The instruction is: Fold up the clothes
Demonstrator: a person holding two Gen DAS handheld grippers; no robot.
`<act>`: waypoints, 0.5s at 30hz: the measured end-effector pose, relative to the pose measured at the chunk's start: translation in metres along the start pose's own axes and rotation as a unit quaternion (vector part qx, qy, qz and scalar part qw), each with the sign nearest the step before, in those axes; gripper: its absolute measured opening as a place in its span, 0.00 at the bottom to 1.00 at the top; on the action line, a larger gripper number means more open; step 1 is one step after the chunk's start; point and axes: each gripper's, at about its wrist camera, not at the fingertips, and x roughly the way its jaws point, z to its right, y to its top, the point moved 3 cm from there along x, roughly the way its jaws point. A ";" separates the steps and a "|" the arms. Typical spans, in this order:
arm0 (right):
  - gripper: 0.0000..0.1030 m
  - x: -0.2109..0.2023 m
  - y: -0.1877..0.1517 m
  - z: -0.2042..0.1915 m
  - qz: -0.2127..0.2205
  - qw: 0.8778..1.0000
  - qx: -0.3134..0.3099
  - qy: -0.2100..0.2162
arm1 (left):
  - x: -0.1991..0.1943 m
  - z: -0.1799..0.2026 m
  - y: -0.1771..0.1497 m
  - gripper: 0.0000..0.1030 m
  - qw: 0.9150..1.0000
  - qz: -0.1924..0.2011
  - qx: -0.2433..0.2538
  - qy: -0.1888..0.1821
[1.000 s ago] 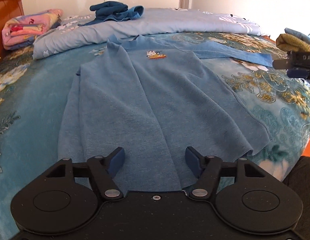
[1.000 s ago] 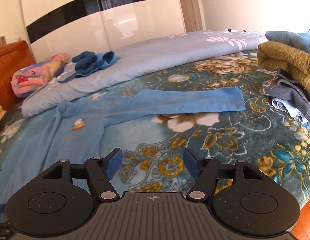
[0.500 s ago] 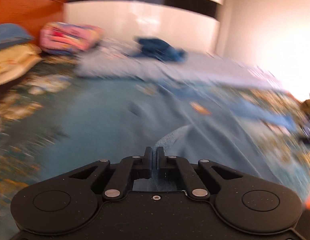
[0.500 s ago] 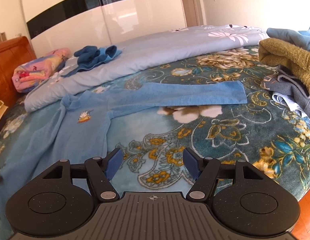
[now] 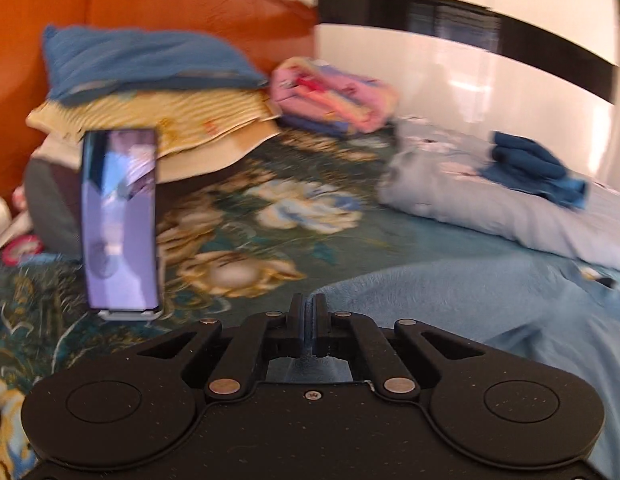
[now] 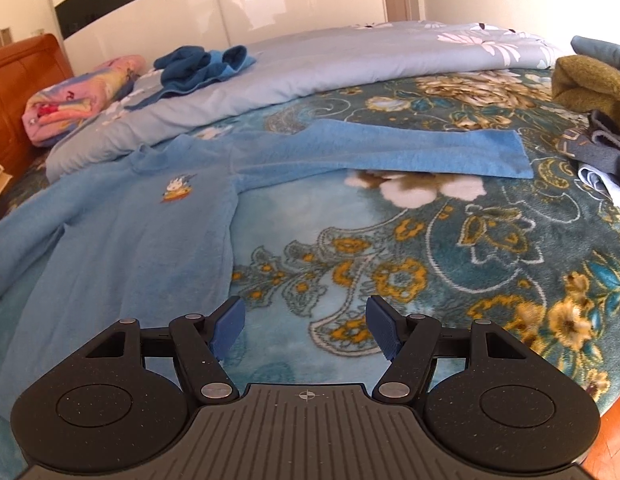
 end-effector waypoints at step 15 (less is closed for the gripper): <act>0.64 0.014 -0.028 -0.037 -0.062 0.996 -0.038 0.051 | -0.093 0.057 -0.080 0.42 0.968 -0.111 0.021 -0.226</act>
